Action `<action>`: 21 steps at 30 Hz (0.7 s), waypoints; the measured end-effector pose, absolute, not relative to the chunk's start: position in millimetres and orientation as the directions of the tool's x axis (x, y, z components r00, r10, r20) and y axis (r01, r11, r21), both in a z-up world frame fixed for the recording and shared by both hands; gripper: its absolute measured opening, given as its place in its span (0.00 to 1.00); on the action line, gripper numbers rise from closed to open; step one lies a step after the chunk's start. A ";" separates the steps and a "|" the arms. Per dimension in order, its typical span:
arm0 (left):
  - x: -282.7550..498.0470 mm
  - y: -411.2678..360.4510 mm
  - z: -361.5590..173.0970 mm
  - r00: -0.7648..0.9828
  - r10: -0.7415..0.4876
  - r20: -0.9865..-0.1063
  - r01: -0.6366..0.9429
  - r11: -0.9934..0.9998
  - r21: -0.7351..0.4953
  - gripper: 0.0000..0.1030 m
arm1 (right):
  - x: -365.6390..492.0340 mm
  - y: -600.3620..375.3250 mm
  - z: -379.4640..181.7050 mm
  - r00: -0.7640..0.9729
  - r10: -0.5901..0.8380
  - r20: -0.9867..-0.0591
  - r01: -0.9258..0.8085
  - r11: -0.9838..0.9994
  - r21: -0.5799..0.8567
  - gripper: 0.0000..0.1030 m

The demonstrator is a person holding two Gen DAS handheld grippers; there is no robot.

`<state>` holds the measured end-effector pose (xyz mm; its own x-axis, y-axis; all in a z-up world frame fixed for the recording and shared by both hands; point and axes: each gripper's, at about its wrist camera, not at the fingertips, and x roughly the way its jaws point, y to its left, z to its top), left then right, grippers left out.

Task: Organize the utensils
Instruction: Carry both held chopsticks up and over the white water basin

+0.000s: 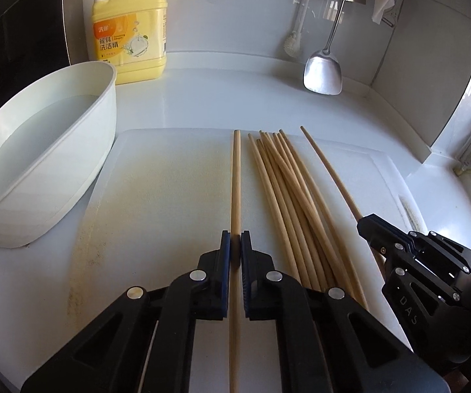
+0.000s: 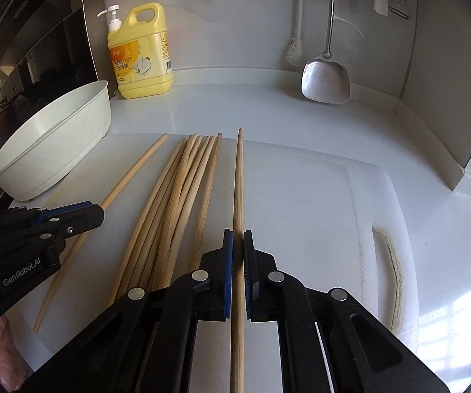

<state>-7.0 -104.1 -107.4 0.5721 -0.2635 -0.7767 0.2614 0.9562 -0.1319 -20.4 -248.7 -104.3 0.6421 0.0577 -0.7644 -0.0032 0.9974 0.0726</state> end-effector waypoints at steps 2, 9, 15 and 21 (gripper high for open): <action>-10.3 -104.6 -95.3 0.580 -0.267 -0.770 0.265 0.955 -0.132 0.07 | -22.3 -251.8 -95.6 0.648 0.060 -0.759 0.008 0.996 0.085 0.06; -15.2 -80.6 -41.0 0.597 -0.269 -0.756 0.220 0.961 -0.167 0.07 | -19.2 -238.6 -42.5 0.683 0.101 -0.724 -0.025 0.993 0.115 0.06; -1.2 -18.8 10.1 0.665 -0.187 -0.723 0.129 0.982 -0.135 0.07 | 4.8 -184.1 6.0 0.707 0.194 -0.680 -0.117 0.980 0.159 0.06; 42.4 68.9 22.3 0.688 -0.069 -0.722 0.014 0.996 -0.083 0.07 | 53.1 -101.4 22.4 0.694 0.285 -0.662 -0.197 0.958 0.207 0.06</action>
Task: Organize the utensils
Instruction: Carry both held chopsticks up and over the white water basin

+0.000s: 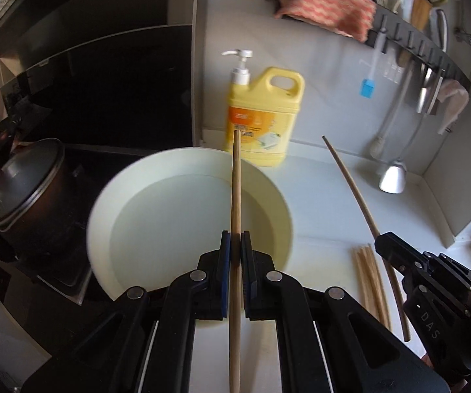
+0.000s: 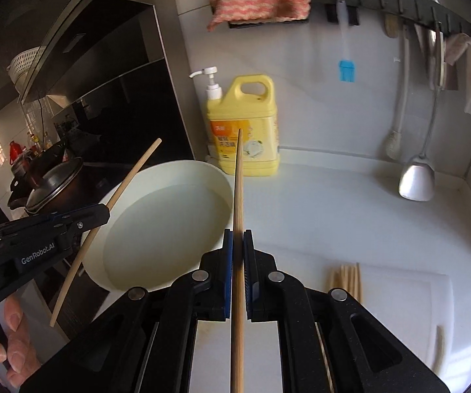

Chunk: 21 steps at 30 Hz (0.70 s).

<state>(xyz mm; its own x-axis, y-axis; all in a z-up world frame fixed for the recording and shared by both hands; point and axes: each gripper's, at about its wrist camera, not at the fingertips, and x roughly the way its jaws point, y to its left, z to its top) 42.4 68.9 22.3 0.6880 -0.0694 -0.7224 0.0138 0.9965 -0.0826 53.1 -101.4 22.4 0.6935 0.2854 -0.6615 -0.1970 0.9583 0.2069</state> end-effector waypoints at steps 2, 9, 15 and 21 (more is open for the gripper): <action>60.5 98.8 16.1 0.671 -0.063 -0.739 -0.006 0.996 -0.091 0.07 | 71.5 -73.8 19.9 0.676 0.307 -0.670 -0.215 0.952 0.219 0.06; 113.9 154.0 -29.1 0.584 -0.091 -0.807 0.002 0.994 -0.111 0.07 | 135.0 -1.3 -17.1 0.585 0.325 -0.743 -0.204 0.946 0.253 0.06; 145.3 170.3 -64.0 0.511 -0.129 -0.850 0.025 0.990 -0.135 0.07 | 166.6 26.7 -56.9 0.479 0.309 -0.821 -0.158 0.951 0.266 0.06; 163.7 175.3 -87.9 0.452 -0.154 -0.879 0.043 0.988 -0.151 0.07 | 182.4 37.4 -79.3 0.403 0.287 -0.869 -0.124 0.958 0.259 0.06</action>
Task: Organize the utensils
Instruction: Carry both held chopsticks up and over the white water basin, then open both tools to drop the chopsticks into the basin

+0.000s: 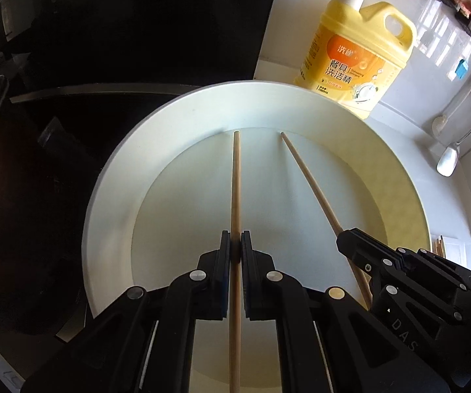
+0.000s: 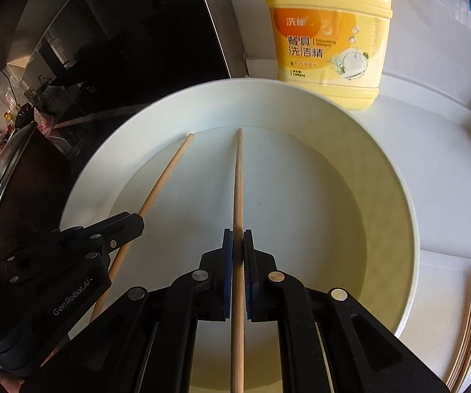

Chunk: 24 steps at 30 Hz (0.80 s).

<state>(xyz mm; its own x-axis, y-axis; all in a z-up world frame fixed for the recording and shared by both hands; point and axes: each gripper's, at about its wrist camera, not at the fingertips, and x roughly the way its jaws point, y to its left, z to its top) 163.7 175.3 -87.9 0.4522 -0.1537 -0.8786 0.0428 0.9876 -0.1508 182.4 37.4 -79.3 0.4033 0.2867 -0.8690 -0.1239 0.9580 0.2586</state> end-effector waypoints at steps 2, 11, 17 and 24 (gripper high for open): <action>168.5 176.2 -94.5 0.438 -0.154 -0.886 0.045 0.988 -0.149 0.07 | 186.2 38.8 -84.8 0.388 0.277 -0.879 -0.116 0.961 0.252 0.06; 176.6 175.5 -107.7 0.383 -0.133 -0.914 0.045 0.991 -0.125 0.08 | 189.1 36.3 -98.9 0.335 0.246 -0.910 -0.091 0.969 0.228 0.11; 166.9 179.2 -97.0 0.421 -0.108 -0.901 0.030 0.994 -0.105 0.45 | 184.1 29.1 -84.3 0.391 0.227 -0.892 -0.096 0.974 0.206 0.20; 149.8 180.0 -74.0 0.462 -0.078 -0.883 0.016 0.997 -0.080 0.63 | 168.2 11.9 -59.9 0.454 0.215 -0.865 -0.087 0.976 0.197 0.36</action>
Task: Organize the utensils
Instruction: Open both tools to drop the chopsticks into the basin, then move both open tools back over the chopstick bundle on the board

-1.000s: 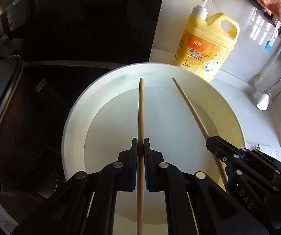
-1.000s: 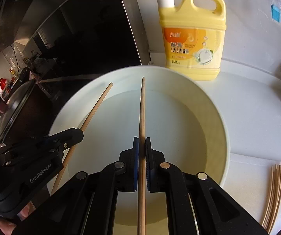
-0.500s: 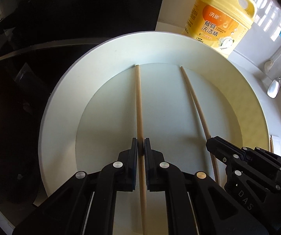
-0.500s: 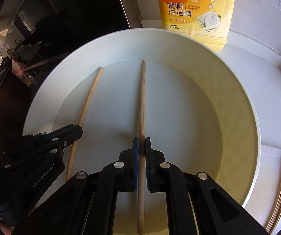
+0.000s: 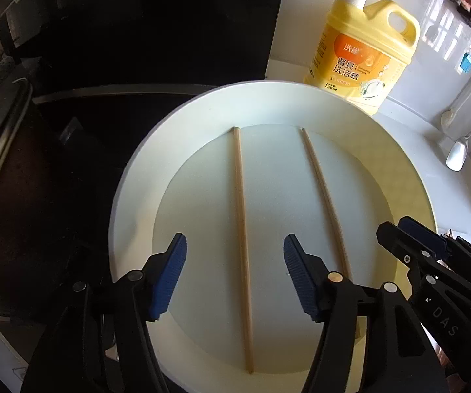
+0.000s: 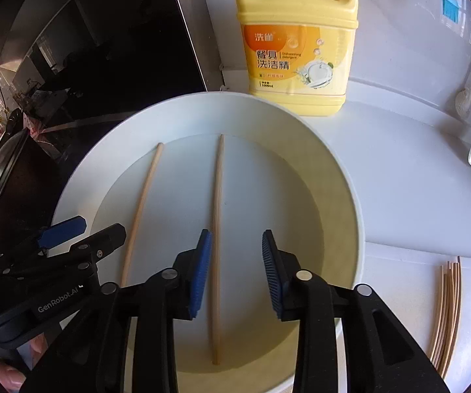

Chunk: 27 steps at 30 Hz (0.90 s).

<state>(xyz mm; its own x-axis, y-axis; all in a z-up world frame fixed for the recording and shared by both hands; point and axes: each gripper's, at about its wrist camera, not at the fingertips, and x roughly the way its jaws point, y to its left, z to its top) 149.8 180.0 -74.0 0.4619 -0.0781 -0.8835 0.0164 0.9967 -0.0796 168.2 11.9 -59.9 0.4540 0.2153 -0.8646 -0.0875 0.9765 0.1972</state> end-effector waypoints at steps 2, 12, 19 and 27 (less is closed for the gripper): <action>141.4 176.4 -66.0 0.476 -0.055 -0.878 0.013 0.998 -0.055 0.65 | 159.0 6.8 -50.3 0.480 0.217 -0.850 -0.097 0.976 0.195 0.39; 90.2 138.2 -39.9 0.500 -0.038 -0.865 -0.004 0.999 -0.046 0.79 | 100.0 -42.4 -24.2 0.516 0.214 -0.830 -0.080 0.976 0.202 0.49; 48.9 91.0 -26.8 0.516 -0.068 -0.854 0.024 0.998 -0.065 0.85 | 48.1 -91.3 -14.6 0.523 0.194 -0.830 -0.049 0.979 0.198 0.55; 4.8 32.0 -23.4 0.509 -0.095 -0.856 0.065 0.995 -0.072 0.88 | -8.2 -153.8 -11.9 0.539 0.140 -0.830 0.000 0.986 0.166 0.56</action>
